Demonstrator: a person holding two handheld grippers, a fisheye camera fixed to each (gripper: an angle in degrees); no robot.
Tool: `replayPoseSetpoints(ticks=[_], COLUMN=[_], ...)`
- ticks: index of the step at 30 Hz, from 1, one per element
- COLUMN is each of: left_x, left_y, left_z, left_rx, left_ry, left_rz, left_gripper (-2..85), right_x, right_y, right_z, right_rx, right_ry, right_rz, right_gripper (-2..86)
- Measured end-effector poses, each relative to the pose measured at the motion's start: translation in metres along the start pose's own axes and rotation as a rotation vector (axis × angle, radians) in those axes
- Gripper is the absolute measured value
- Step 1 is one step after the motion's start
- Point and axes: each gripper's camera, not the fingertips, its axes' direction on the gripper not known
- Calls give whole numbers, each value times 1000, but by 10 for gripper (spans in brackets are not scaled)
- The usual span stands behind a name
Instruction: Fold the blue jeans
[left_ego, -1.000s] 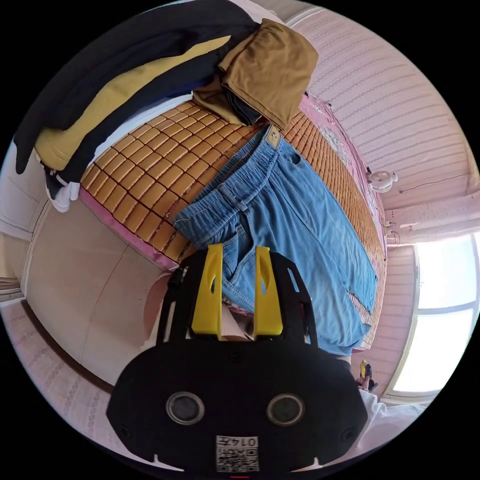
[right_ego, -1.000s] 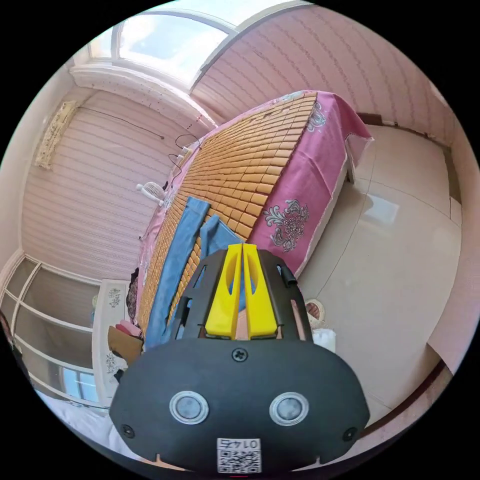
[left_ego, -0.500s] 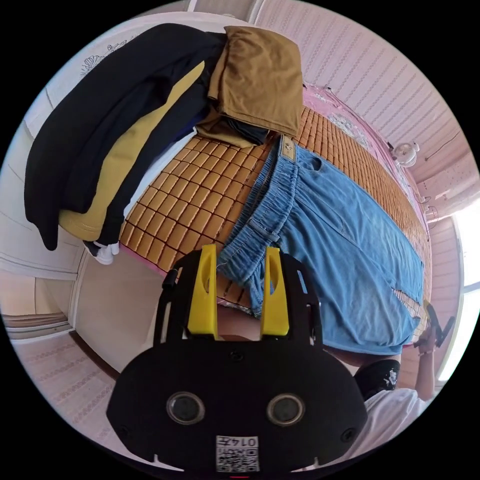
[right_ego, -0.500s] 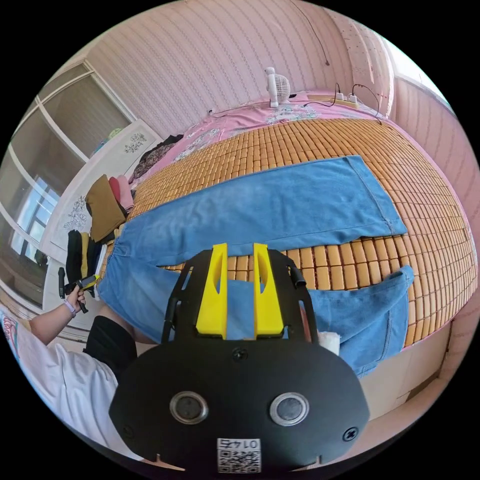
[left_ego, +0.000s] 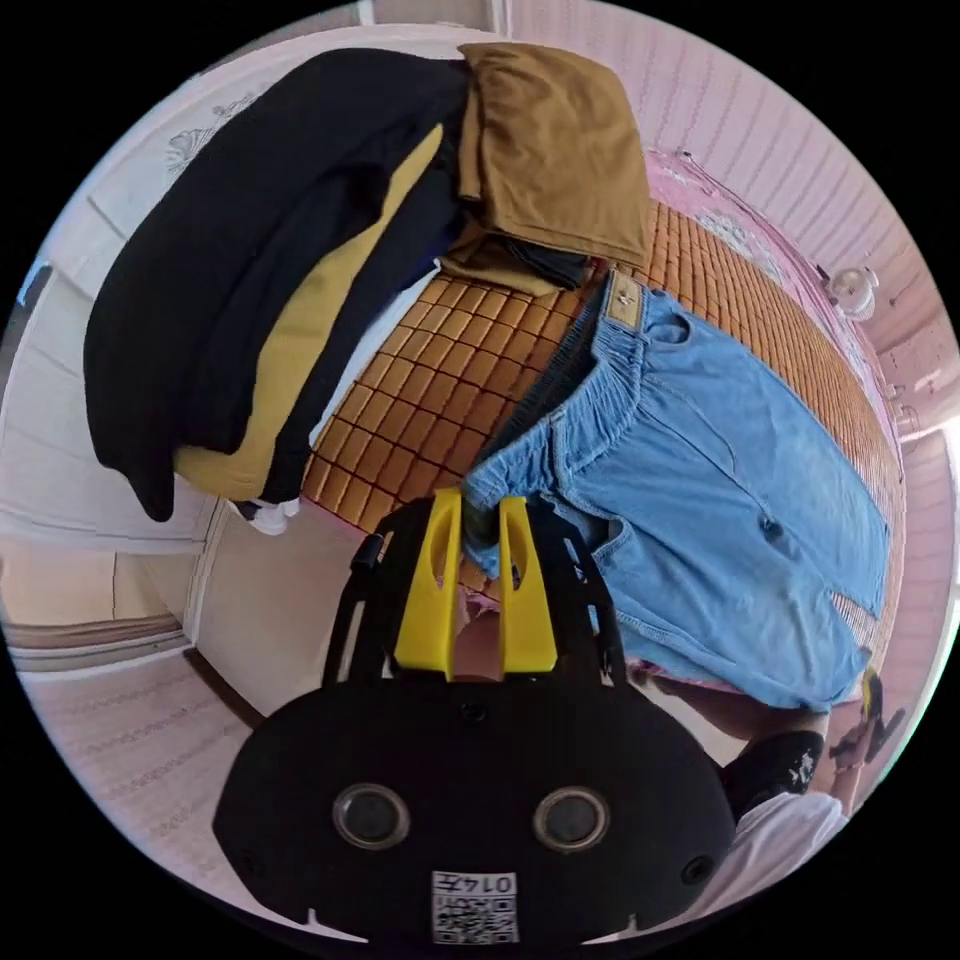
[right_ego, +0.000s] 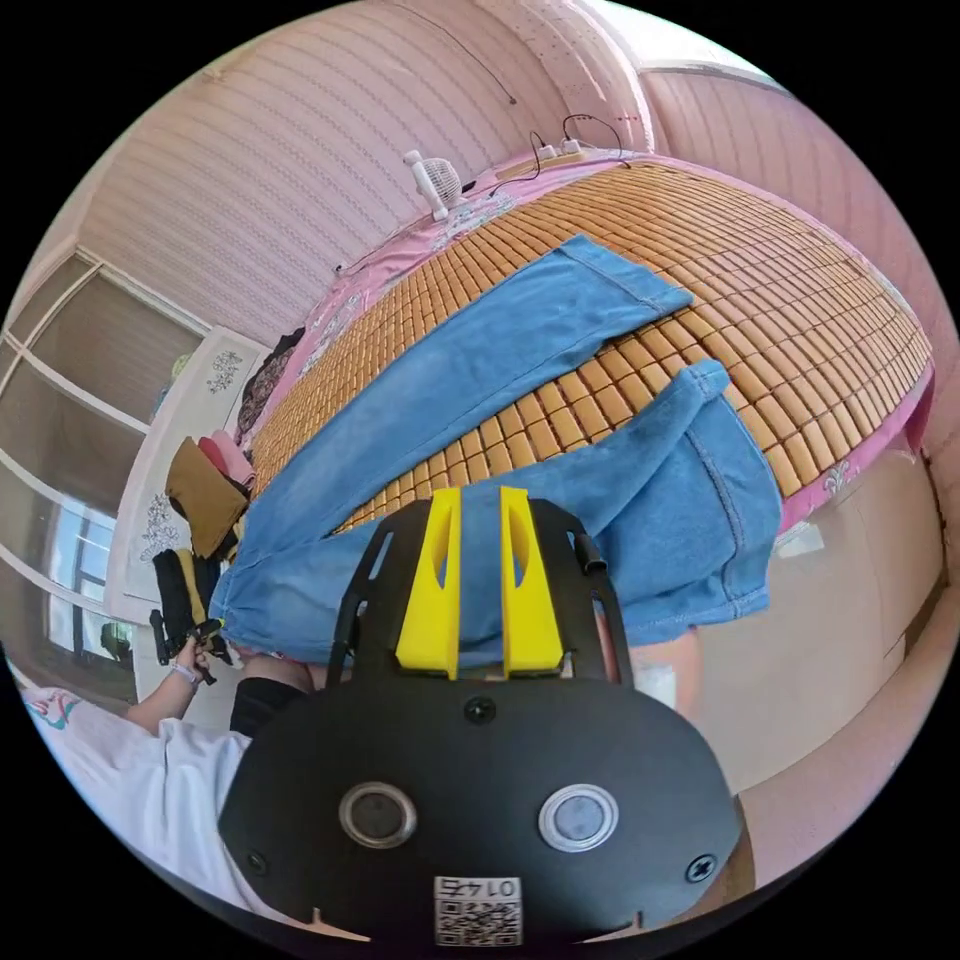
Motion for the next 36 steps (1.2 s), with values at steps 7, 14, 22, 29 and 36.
replayPoseSetpoints(ticks=[7, 14, 22, 29, 36], left_x=[-23, 9, 108, 181, 218], left_y=[15, 35, 48, 52, 51], left_z=[3, -22, -9, 0, -6], left_rx=[0, 79, -45, -123, -156], left_ry=[79, 198, 439, 523, 505], left_rz=[-99, 64, 429, 686, 929], left_gripper=[77, 65, 66, 73, 92], right_x=[101, 195, 247, 188, 140], right_y=[40, 83, 96, 18, 13], right_z=[-42, -41, -35, -102, -204], right_rx=[21, 118, 108, 222, 506], right_ry=[103, -88, -353, -520, -611], right_rz=[318, 794, 929, 455, 59], right_gripper=[118, 167, 38, 13, 10])
